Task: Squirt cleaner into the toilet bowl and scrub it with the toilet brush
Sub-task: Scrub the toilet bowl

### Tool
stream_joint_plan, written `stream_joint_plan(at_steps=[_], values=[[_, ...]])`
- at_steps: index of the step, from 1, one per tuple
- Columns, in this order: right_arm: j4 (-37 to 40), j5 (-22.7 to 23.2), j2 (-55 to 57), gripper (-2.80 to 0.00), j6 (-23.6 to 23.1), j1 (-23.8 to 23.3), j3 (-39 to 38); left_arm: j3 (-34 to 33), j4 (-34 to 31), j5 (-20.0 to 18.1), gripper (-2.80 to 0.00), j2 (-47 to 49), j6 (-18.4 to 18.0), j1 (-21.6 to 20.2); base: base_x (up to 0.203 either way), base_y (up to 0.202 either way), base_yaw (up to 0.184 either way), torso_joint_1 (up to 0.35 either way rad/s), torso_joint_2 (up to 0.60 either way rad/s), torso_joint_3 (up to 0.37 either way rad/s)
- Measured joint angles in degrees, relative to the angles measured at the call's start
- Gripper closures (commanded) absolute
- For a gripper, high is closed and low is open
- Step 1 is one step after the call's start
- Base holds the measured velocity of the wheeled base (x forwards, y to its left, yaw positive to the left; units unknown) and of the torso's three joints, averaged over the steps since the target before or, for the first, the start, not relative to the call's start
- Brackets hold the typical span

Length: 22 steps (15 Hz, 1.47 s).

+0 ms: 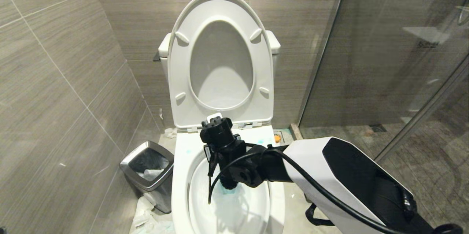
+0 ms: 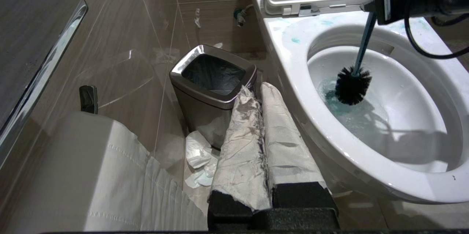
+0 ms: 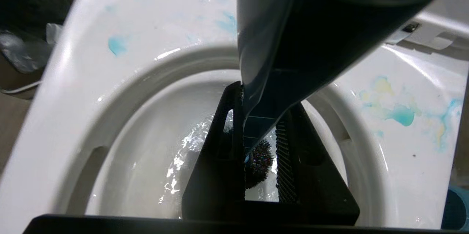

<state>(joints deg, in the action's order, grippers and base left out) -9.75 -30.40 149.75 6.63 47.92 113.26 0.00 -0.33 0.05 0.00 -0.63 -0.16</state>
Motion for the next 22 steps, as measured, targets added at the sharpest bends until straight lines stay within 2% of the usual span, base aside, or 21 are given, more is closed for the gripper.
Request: stream_joint_plan(at_steps=[6,13,22], values=[[-0.1,-0.2,1.7,0.0,0.0,-0.5,0.0,0.0,0.0,-0.1,0.0,0.0,-0.4,0.0,0.0,0.0,0.0,0.0,0.0,0.0],[0.0,-3.4,-5.3,0.0,1.1,1.8,-1.4,0.0,0.0,0.0,0.0,0.0,-0.2,0.0,0.0,0.0,0.0,0.003,0.0,0.123],[0.0,-1.9,-1.3,0.0,1.2,0.5,0.1,0.0,0.0,-0.1,0.0,0.0,-0.3,0.0,0.0,0.0,0.0,0.002,0.0,0.038]])
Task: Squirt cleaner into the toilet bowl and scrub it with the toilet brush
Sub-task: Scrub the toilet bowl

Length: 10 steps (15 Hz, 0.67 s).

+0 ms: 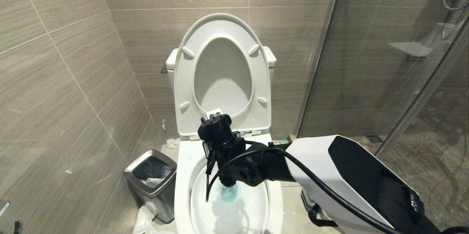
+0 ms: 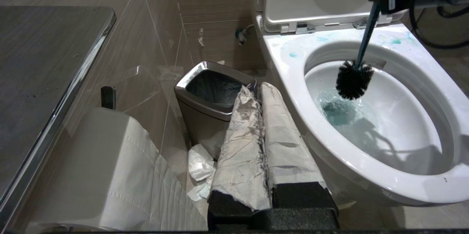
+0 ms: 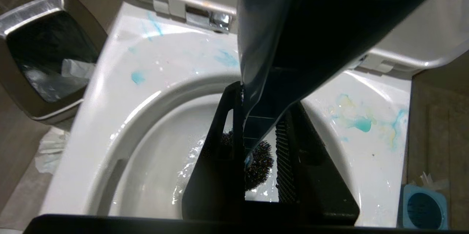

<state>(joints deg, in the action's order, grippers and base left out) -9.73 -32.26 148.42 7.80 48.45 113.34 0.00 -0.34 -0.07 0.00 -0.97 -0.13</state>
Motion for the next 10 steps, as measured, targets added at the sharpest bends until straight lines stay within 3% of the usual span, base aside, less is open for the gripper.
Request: stream_joint_plan(at_steps=[10], values=[[-0.2,3.6,5.5,0.0,3.0,-1.3,0.1,0.0,0.0,0.0,0.0,0.0,0.0,0.0,0.0,0.0,0.0,0.0,0.0,0.0]])
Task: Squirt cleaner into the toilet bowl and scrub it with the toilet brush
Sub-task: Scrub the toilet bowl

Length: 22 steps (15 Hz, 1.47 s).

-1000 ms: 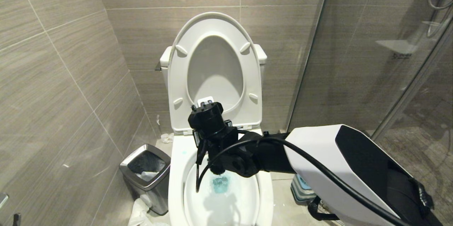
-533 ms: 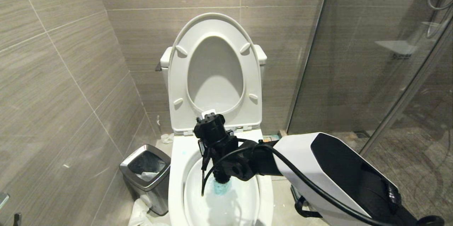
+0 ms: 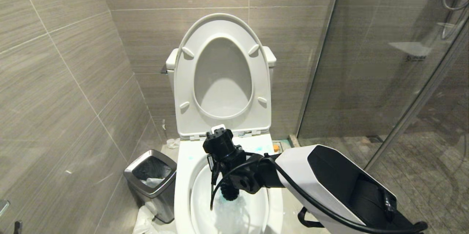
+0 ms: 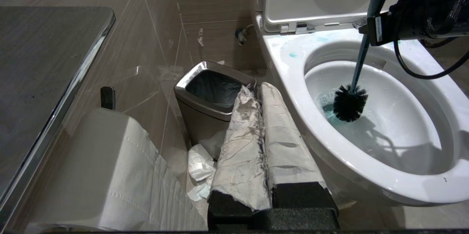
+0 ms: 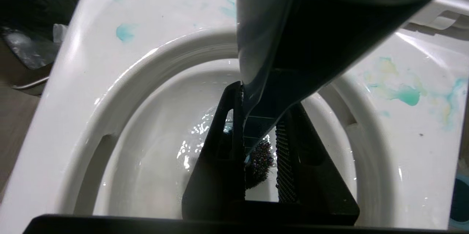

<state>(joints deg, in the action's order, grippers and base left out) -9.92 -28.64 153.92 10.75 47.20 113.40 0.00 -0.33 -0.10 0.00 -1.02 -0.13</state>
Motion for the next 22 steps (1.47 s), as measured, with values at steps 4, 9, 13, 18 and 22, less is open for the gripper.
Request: stream_joint_plan(at_steps=[4,9,13,18,22], values=[[0.1,-0.5,-1.1,0.0,0.3,0.8,-0.2,0.0,0.0,0.0,0.0,0.0,-0.1,0.0,0.0,0.0,0.0,0.0,0.0,0.0],[1.2,-1.7,-6.0,0.0,0.1,1.7,-1.2,0.0,0.0,0.1,0.0,0.0,0.0,0.0,0.0,0.0,0.0,0.001,0.0,-0.138],[1.3,-2.1,-6.8,0.0,0.0,1.7,-1.0,0.0,0.1,0.0,0.0,0.0,0.0,0.0,0.0,0.0,0.0,0.003,0.0,-0.102],[1.0,-2.7,-6.0,0.0,-0.2,0.8,-0.2,0.0,0.0,0.0,0.0,0.0,0.0,0.0,0.0,0.0,0.0,0.0,0.0,0.0],[-2.9,-3.4,-5.5,0.0,-2.9,0.0,-0.1,0.0,0.0,-0.1,0.0,0.0,-0.1,0.0,0.0,0.0,0.0,0.0,0.0,0.0]])
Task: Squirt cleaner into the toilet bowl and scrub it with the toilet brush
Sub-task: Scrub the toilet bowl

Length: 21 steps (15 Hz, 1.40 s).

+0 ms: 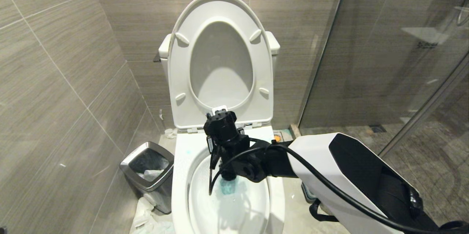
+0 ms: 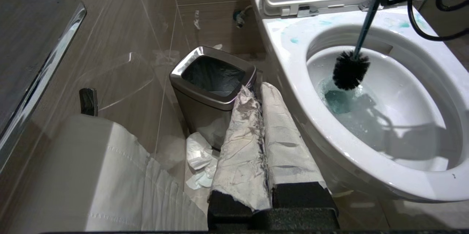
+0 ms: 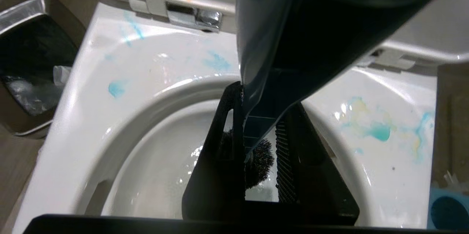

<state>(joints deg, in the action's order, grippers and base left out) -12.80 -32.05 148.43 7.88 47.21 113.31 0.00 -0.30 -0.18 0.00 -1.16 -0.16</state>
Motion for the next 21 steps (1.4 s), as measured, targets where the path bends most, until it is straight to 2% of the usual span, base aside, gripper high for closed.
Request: stream_joint_plan(at_steps=[5,11,21], values=[[-9.1,0.2,2.4,0.0,-5.0,0.1,0.0,0.0,-0.2,-0.3,0.0,0.0,-2.5,0.0,0.0,0.0,0.0,0.0,0.0,-0.01],[-9.5,0.5,3.1,0.0,-4.9,0.3,0.0,0.0,-0.1,-0.3,0.0,0.0,-2.8,0.0,0.0,0.0,0.0,0.002,0.0,-0.129],[-10.2,0.5,1.7,0.0,-4.9,1.2,0.3,0.0,-0.1,-0.3,0.0,0.0,-2.9,0.0,0.0,0.0,0.0,0.0,0.0,-0.003]])
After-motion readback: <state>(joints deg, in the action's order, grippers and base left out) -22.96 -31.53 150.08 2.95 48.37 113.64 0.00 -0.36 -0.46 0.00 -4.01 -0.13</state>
